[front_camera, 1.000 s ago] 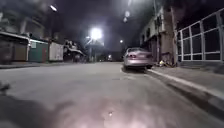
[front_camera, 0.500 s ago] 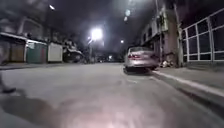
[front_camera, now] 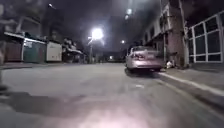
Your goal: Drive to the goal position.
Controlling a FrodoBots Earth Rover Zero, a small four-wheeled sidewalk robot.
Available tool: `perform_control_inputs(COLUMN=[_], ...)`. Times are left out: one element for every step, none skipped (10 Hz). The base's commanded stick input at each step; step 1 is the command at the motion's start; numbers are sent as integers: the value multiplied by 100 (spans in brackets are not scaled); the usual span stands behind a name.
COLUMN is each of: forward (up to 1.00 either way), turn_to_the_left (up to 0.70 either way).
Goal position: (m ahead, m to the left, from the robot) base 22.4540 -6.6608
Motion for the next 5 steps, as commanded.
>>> perform_control_inputs(forward=[100, 100, 100, 100, 100], turn_to_the_left=[0, 0, 0, 0, 0])
